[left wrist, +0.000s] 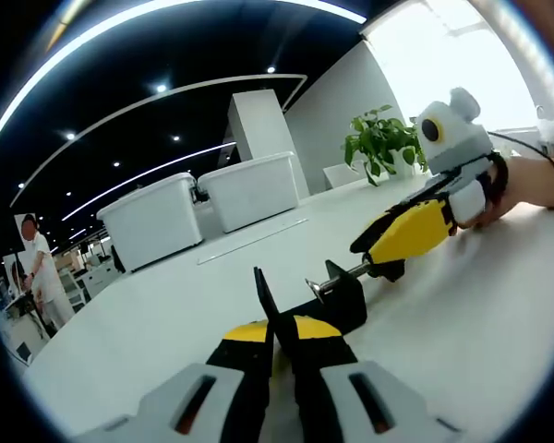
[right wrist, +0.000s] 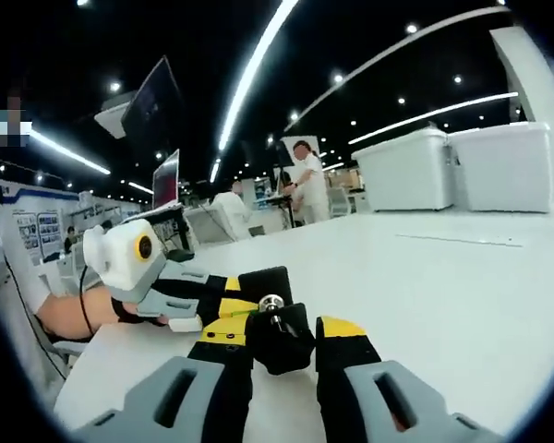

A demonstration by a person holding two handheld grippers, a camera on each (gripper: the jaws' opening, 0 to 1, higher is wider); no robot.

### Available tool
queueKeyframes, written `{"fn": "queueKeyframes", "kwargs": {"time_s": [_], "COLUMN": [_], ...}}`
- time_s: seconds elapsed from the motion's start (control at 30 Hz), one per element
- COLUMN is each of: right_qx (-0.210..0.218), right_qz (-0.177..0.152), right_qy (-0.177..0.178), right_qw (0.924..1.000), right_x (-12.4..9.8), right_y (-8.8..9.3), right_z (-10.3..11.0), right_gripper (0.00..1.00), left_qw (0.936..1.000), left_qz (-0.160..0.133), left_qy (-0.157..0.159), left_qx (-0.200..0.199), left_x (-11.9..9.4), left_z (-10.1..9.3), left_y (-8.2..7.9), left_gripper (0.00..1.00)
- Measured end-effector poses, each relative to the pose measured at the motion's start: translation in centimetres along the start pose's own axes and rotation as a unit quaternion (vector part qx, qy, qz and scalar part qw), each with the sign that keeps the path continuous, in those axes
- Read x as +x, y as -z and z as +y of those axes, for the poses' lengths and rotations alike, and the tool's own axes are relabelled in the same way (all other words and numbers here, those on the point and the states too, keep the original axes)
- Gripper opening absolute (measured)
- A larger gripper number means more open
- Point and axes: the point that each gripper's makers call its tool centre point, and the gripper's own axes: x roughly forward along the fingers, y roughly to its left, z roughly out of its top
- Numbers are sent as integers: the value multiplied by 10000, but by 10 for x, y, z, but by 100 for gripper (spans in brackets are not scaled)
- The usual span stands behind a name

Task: Clamp the fixed fixture on the desktop, loosen the retaining clip, secure it to the edge of the desk, and tighten the retaining clip.

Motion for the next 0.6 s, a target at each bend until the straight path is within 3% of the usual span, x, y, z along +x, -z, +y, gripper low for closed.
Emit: {"fn": "queueKeyframes", "kwargs": {"time_s": [0.2,0.43,0.5,0.6], "right_qx": [-1077,-2103,-2068,-2279], "right_qz": [-81,-4,-4,15], "right_qy": [177,378,386,437], "right_qw": [9940,9769,9776,9727], "right_x": [1,4,4,4], "right_y": [-2,0,1,1], "right_z": [2,3,3,2], "right_gripper": [26,26,26,26], "left_qw": [10000,10000,10000,10000], "left_qz": [-3,-8,-12,-12], "left_qy": [-1,-6,-5,2], "left_qx": [-4,3,6,0], "left_x": [0,0,0,0], "left_z": [0,-1,-1,-1], "left_y": [0,0,0,0], "left_gripper": [7,8,8,8]}}
